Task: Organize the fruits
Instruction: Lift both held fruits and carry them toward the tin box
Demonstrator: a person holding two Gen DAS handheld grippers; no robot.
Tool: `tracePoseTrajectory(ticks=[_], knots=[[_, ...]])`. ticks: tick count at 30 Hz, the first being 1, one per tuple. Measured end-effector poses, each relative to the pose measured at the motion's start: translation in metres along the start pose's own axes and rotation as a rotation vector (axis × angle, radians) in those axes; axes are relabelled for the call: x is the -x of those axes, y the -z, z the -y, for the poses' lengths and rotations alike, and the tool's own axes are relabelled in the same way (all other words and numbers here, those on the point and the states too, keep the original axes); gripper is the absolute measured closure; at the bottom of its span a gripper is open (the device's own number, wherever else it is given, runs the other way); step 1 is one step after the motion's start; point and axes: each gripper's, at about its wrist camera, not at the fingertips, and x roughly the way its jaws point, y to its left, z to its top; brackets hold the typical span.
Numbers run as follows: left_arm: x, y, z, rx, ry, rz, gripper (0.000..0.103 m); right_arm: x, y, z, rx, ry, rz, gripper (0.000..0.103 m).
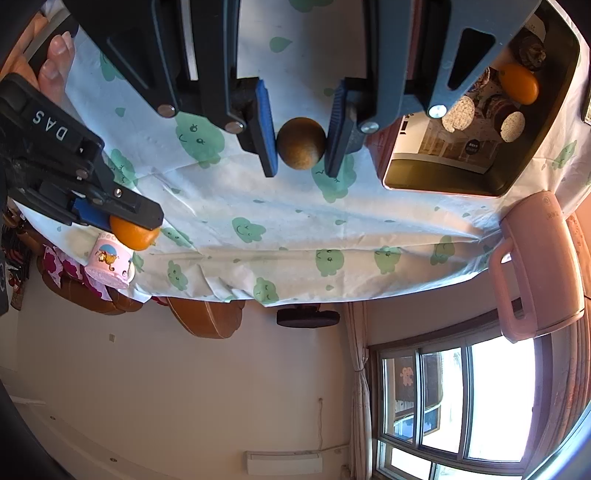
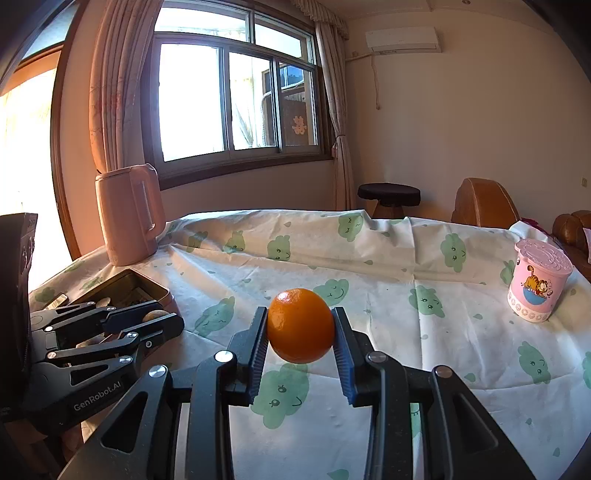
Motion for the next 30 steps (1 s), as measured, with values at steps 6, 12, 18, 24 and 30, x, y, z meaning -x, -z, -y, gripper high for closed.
tracePoseTrajectory(ticks=[6, 12, 18, 24, 30], knots=[[0.005, 0.0, 0.002, -0.006, -0.01, 0.026, 0.075, 0.003, -0.001, -0.002, 0.007, 0.008, 0.018, 0.068], [0.01, 0.001, 0.002, -0.007, -0.02, 0.047, 0.075, 0.006, 0.0, -0.003, 0.011, 0.015, 0.033, 0.068], [0.013, 0.001, 0.002, -0.006, -0.026, 0.066, 0.075, 0.011, 0.001, -0.005, 0.019, 0.026, 0.053, 0.068], [0.018, 0.002, 0.0, 0.002, -0.033, 0.086, 0.075, 0.014, 0.001, -0.006, 0.025, 0.034, 0.071, 0.068], [0.02, 0.002, 0.0, 0.006, -0.034, 0.097, 0.075, 0.017, 0.002, -0.006, 0.03, 0.041, 0.086, 0.068]])
